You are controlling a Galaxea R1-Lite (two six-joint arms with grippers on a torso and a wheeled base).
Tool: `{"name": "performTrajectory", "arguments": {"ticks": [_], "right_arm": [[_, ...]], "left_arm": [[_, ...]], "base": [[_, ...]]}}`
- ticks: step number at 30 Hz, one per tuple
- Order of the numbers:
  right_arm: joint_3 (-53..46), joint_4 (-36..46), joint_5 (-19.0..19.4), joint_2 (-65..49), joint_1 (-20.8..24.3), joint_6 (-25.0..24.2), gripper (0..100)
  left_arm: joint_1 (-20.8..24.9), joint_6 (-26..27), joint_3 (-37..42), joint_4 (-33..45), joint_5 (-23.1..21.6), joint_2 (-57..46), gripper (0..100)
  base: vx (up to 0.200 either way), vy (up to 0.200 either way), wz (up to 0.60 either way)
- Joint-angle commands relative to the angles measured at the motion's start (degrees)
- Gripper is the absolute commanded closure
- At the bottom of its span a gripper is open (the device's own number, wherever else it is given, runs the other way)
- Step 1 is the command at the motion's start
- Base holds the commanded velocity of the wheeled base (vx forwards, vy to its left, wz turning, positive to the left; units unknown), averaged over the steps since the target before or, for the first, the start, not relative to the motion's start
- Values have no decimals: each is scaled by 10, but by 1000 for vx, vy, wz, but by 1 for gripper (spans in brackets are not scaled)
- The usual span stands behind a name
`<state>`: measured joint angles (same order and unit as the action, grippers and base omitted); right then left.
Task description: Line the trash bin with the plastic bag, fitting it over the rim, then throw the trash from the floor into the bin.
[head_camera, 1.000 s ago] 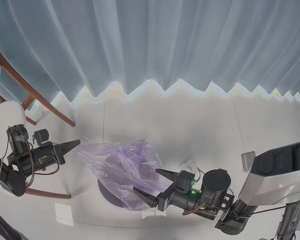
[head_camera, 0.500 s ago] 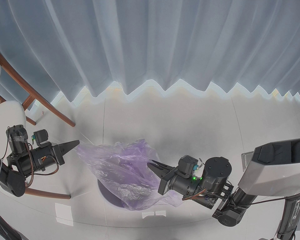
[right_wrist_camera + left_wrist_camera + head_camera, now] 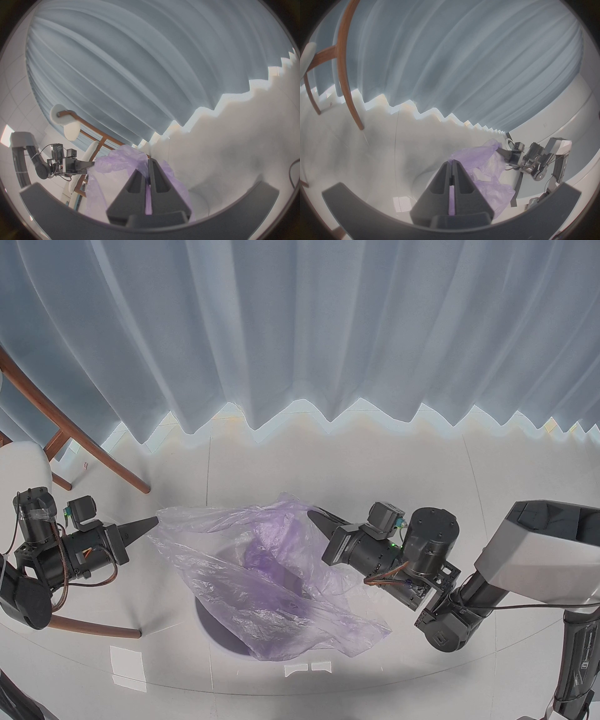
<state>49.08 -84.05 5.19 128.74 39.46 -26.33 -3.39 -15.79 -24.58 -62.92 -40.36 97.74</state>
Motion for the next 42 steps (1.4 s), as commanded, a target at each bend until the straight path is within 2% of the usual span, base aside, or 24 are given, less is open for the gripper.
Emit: {"name": "performTrajectory", "arguments": {"ticks": [1,5,18,28,30,31,33,42], "right_arm": [[58,57,2,14,-11,-43,100],[93,102,2,24,-11,-68,100],[186,146,2,99,-37,-69,100],[198,152,3,136,-44,-82,100],[198,152,4,137,-44,-85,100],[197,154,11,136,-44,-109,100],[197,155,14,135,-44,-122,100],[197,152,20,152,-49,-127,100]], "left_arm": [[-2,-56,-23,0,-5,22,100],[-2,-113,-37,1,-10,22,100],[-28,-127,-71,2,-7,107,100],[-29,-200,-109,0,-9,168,100],[-29,-202,-110,0,-9,170,100],[-30,-201,-113,0,-7,189,100],[-30,-199,-115,-1,-6,200,100],[-31,-199,-120,-42,-6,246,100]], "base": [[0,0,0],[0,0,0],[0,0,0],[0,0,0],[0,0,0],[0,0,0],[0,0,0],[0,0,0]]}}
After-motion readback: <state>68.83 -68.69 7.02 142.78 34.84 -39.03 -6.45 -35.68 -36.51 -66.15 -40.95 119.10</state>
